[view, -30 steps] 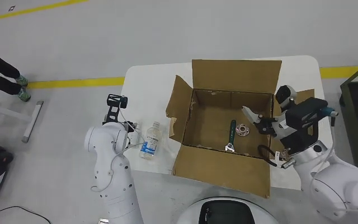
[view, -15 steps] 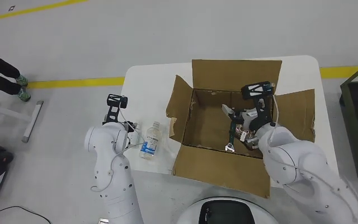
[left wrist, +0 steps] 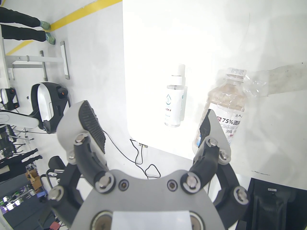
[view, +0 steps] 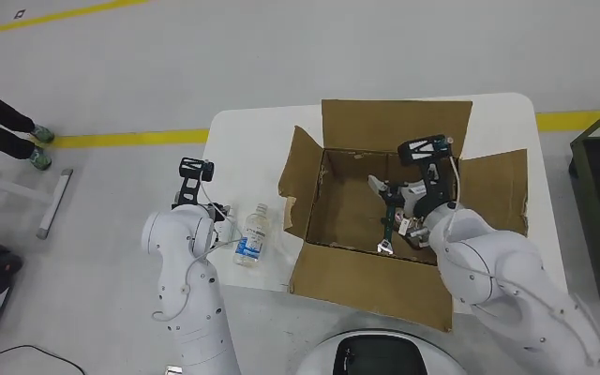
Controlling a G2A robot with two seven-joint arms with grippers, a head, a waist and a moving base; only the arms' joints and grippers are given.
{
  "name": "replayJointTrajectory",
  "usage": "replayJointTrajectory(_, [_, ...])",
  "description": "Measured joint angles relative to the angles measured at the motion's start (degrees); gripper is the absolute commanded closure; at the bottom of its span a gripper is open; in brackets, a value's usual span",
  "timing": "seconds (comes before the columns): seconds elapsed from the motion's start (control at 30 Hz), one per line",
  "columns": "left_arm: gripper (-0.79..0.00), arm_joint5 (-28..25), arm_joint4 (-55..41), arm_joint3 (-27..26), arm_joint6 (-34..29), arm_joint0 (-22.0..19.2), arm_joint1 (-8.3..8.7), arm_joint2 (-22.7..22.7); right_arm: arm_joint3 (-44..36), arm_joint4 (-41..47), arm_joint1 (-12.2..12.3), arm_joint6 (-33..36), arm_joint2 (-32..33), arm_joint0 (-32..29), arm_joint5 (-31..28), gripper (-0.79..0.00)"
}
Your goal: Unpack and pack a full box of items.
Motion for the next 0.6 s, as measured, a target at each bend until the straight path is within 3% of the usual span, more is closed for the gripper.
replayJointTrajectory(0.17, [-0.785,0.0,0.0,0.0,0.0,0.0,0.00,0.0,2.8,-2.5,-0.7,4.4,-1.8,3.6,4.0,-0.785])
replayJointTrajectory(0.33, [-0.785,0.0,0.0,0.0,0.0,0.0,0.00,0.0,6.6,-1.1,-1.8,14.1,-3.9,9.6,9.0,-0.785])
replayJointTrajectory(0.43, [-0.785,0.0,0.0,0.0,0.0,0.0,0.00,0.0,9.4,-1.9,-2.2,20.7,-5.4,12.3,8.9,-0.785])
replayJointTrajectory(0.6, [-0.785,0.0,0.0,0.0,0.0,0.0,0.00,0.0,14.3,-0.9,-3.2,24.5,-4.9,13.0,5.3,-0.785])
